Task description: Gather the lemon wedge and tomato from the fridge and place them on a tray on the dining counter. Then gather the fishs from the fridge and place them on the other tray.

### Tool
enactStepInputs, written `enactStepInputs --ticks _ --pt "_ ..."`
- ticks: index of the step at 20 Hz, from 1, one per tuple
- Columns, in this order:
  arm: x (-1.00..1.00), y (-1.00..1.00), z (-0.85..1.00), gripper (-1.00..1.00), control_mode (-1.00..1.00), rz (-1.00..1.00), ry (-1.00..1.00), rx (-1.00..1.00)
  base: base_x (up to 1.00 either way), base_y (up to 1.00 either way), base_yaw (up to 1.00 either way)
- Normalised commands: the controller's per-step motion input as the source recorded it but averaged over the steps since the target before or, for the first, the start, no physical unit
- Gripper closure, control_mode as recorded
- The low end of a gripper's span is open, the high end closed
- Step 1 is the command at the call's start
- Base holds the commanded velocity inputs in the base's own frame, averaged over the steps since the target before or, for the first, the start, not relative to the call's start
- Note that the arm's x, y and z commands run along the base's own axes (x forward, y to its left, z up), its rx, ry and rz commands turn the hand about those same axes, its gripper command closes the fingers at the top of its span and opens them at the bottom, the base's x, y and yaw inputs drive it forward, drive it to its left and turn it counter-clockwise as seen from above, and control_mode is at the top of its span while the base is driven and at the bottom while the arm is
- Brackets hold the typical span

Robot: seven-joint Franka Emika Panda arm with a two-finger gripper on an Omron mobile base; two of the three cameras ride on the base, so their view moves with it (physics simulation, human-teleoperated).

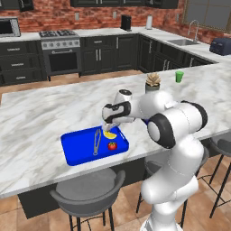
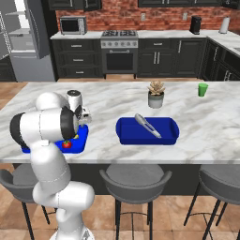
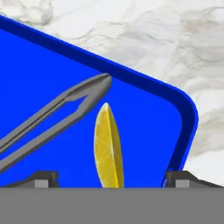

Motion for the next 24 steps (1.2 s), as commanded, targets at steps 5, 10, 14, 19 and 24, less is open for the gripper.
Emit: enactStepInputs --ticks 5,10,14,19,24 --pt "-0.5 -0.32 0.25 -1.0 -1.0 0.0 0.0 0.0 0.0 0.0 0.0" --pt "-0.61 -0.5 0.1 -1.0 -1.0 0.0 0.0 0.0 0.0 0.0 0.0" --pt "-0.61 -0.35 0.19 -1.0 -1.0 0.0 0.0 0.0 0.0 0.0 0.0" --pt "-0.44 -0.09 0.29 -1.0 -1.0 0.0 0.0 0.0 0.0 0.0 0.0" --pt "-0.27 0.0 0.34 -1.0 -1.0 0.0 0.01 0.0 0.0 0.0 0.0"
